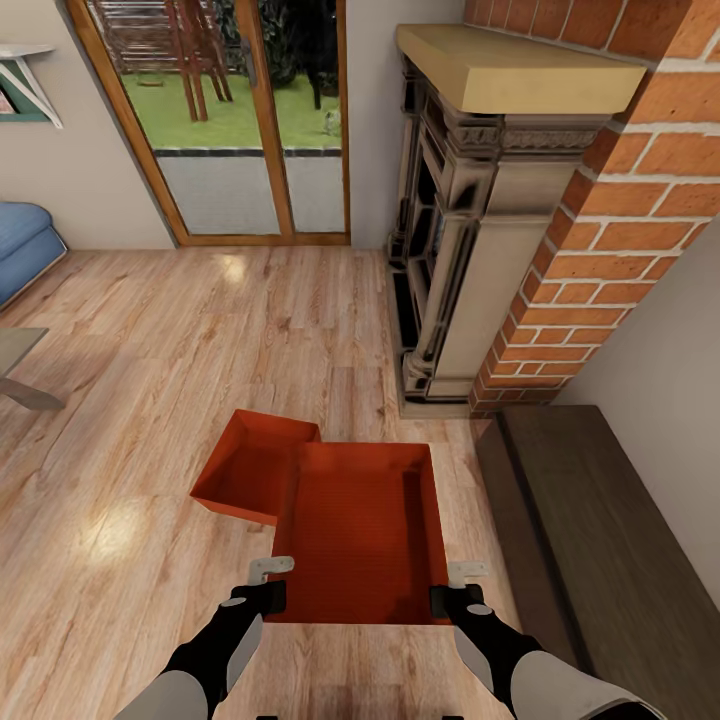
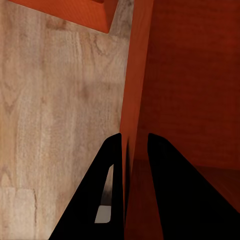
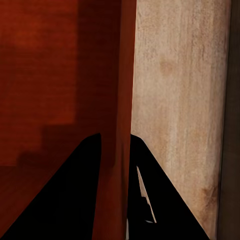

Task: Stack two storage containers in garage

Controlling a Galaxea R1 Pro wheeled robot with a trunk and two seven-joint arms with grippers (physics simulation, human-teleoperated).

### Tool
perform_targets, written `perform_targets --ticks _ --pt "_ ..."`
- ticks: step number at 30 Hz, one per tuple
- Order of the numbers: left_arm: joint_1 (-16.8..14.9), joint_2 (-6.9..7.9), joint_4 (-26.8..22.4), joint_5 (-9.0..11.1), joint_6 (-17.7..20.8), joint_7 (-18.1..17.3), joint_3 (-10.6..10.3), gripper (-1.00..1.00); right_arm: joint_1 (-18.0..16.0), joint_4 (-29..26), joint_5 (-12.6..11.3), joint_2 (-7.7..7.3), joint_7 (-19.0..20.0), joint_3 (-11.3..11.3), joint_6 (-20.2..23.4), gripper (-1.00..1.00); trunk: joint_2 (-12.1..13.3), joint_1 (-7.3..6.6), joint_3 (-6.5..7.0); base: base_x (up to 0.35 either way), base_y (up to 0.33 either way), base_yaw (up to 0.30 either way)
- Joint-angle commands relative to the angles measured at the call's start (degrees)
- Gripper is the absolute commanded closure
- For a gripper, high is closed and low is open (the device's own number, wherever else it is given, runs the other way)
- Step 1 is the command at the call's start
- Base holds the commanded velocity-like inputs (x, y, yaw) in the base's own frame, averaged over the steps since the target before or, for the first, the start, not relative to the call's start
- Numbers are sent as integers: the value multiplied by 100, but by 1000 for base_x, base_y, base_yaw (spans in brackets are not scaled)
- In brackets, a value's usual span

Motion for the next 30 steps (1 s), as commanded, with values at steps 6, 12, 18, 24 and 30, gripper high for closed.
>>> perform_targets --ticks 6,12,18,24,30 --pt "-1 19 -16 -96 41 96 57 100 -3 6 -25 -20 -37 -40 -29 100 -9 3 -8 0 0 0" --pt "-1 17 -16 -96 42 98 58 100 -3 6 -24 -20 -44 -48 -31 100 -9 3 -8 0 0 0" --pt "-1 16 -16 -96 43 99 57 100 -4 6 -24 -18 -45 -49 -24 100 -9 3 -8 0 0 0" --pt "-1 16 -16 -96 19 101 57 100 -2 6 -24 -18 -45 -49 -28 100 -9 3 -8 0 0 0" --pt "-1 15 -28 -96 0 104 57 100 -5 6 -30 -13 -45 -49 -28 100 -9 3 2 0 0 0"
